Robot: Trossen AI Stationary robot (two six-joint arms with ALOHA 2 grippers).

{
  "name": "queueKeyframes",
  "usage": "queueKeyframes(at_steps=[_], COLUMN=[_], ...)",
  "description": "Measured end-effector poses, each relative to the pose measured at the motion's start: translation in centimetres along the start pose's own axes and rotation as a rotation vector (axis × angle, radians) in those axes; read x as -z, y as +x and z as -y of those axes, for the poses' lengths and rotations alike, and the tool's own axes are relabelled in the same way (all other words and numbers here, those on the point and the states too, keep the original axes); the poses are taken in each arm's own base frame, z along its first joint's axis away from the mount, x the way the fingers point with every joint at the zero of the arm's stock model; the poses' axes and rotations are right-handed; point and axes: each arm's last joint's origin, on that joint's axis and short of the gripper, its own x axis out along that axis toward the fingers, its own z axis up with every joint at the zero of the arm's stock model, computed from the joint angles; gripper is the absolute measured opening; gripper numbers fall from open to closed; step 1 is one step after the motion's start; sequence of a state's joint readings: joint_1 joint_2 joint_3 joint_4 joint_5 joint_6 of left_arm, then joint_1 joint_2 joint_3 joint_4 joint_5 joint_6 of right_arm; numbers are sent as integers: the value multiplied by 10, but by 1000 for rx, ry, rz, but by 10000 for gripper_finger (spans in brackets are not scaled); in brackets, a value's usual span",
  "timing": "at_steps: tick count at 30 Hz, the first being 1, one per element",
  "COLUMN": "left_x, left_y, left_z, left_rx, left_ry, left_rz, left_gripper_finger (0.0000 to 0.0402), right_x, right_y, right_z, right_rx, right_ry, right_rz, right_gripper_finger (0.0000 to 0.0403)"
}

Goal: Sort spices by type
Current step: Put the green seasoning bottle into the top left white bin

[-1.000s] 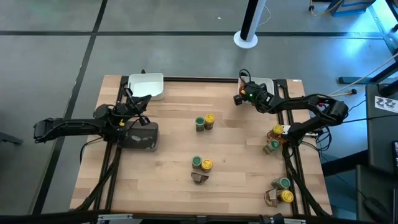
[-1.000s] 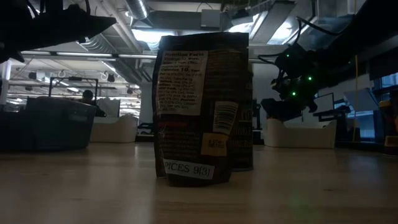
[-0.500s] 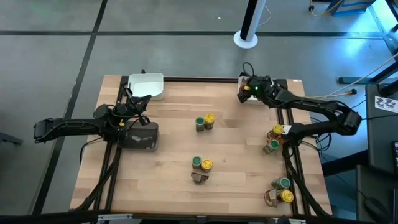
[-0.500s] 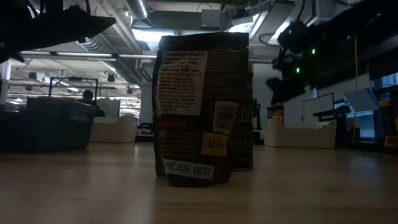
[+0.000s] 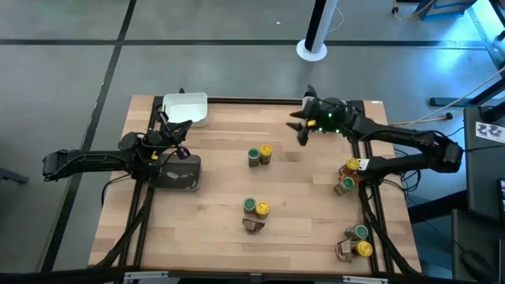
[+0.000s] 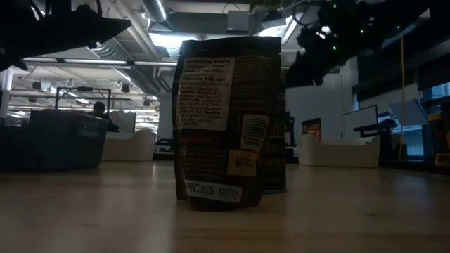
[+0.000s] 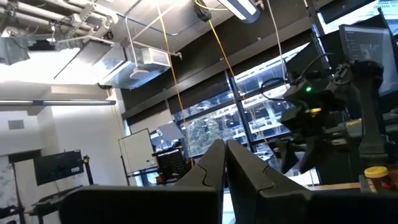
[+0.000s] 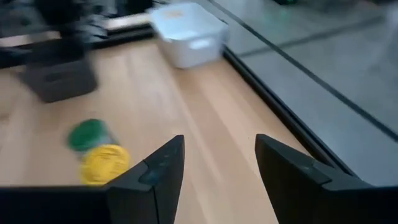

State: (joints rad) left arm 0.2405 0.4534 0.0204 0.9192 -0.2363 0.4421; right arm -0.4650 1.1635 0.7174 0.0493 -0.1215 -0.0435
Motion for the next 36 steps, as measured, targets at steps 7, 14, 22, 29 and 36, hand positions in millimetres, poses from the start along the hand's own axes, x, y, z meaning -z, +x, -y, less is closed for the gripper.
queueKeyframes(at_steps=[7, 14, 22, 29, 36], left_x=[1, 2, -1, 6, 5], left_y=[0, 0, 29, 80, 128], left_z=[0, 1, 9, 26, 43], left_rx=[3, 13, 123, 180, 232], left_ry=[-49, -91, -159, -215, -218], left_rz=[-6, -21, -223, -469, -664], left_gripper_finger=[5, 12, 143, 252, 284], right_x=[-6, -4, 1, -4, -15], right_y=[4, 5, 20, 26, 24], right_z=[-24, -27, -27, -26, -25], right_rx=[-41, -53, -52, -35, 19], right_ry=[-58, -61, -116, -247, -370], right_rz=[60, 43, 40, 120, 229], right_gripper_finger=[198, 198, 198, 198, 198])
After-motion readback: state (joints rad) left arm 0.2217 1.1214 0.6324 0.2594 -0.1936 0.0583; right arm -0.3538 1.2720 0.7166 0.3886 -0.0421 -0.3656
